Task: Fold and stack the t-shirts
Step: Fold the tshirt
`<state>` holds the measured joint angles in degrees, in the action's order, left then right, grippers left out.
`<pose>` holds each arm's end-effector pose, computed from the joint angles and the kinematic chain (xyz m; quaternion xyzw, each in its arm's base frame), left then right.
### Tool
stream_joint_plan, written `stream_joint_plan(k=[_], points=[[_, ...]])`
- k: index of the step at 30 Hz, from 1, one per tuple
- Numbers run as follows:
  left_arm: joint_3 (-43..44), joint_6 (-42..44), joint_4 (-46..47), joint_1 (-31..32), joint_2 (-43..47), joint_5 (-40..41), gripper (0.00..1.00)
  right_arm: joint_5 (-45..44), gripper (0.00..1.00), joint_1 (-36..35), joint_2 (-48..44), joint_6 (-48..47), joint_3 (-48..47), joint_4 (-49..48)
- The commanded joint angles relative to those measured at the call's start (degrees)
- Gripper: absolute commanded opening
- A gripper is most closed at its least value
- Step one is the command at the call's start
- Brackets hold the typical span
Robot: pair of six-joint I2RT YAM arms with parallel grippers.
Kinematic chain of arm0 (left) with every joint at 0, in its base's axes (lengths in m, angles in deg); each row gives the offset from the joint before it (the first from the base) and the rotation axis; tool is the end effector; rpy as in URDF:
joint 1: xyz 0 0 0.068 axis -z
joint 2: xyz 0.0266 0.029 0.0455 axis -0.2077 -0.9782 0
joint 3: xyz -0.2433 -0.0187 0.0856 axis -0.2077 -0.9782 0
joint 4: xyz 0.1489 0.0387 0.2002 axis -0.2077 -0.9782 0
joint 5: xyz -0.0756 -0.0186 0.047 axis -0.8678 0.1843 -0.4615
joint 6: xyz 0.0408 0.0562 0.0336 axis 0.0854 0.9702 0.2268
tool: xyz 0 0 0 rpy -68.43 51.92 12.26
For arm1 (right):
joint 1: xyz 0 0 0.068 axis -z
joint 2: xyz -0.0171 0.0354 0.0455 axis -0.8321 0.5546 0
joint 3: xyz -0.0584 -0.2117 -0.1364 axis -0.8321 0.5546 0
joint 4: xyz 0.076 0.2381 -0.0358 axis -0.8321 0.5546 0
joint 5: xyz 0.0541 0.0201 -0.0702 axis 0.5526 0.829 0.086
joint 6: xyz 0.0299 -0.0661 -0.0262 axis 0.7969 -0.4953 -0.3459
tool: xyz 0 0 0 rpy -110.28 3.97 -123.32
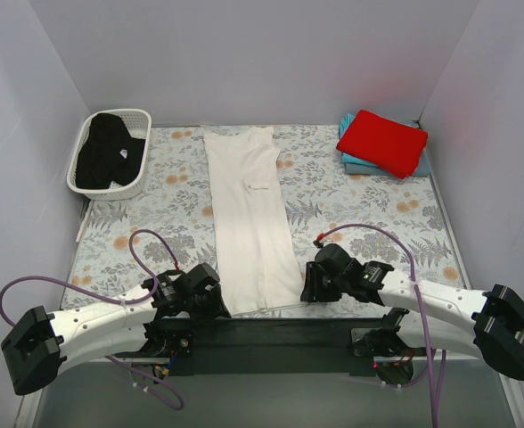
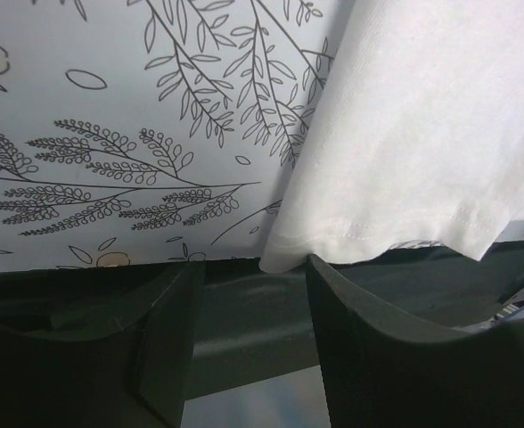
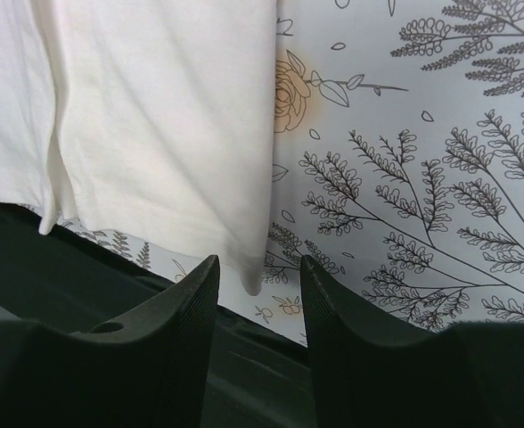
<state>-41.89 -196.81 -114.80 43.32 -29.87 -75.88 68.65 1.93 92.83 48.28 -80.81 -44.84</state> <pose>0.0805 -0.1178 0.1058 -0.4855 0.8552 -0.1814 0.0100 0.1215 0.1676 0.1331 -0.0559 0.9445 0.2453 0.2111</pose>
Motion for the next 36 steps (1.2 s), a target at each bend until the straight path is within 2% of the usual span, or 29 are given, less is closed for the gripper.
stream_joint_plan(k=[1, 17, 23, 36], points=[[-0.33, -10.46, 3.28, 0.06, -0.50, 2.18, 0.47, 0.51, 0.48, 0.07, 0.39, 0.66, 0.76, -2.51], [5.73, -8.00, -1.82, 0.06, 2.58, 1.83, 0.46, 0.42, 0.46, 0.07, 0.04, 1.27, 2.16, -3.04], [6.27, -7.74, -4.54, 0.06, -0.84, 3.85, 0.46, 0.42, 0.46, 0.07, 0.13, 1.27, 2.16, -3.04], [3.28, -7.47, -0.51, 0.06, -3.22, 5.43, 0.45, 0.34, 0.46, 0.07, 0.04, 1.45, 2.08, -3.04]])
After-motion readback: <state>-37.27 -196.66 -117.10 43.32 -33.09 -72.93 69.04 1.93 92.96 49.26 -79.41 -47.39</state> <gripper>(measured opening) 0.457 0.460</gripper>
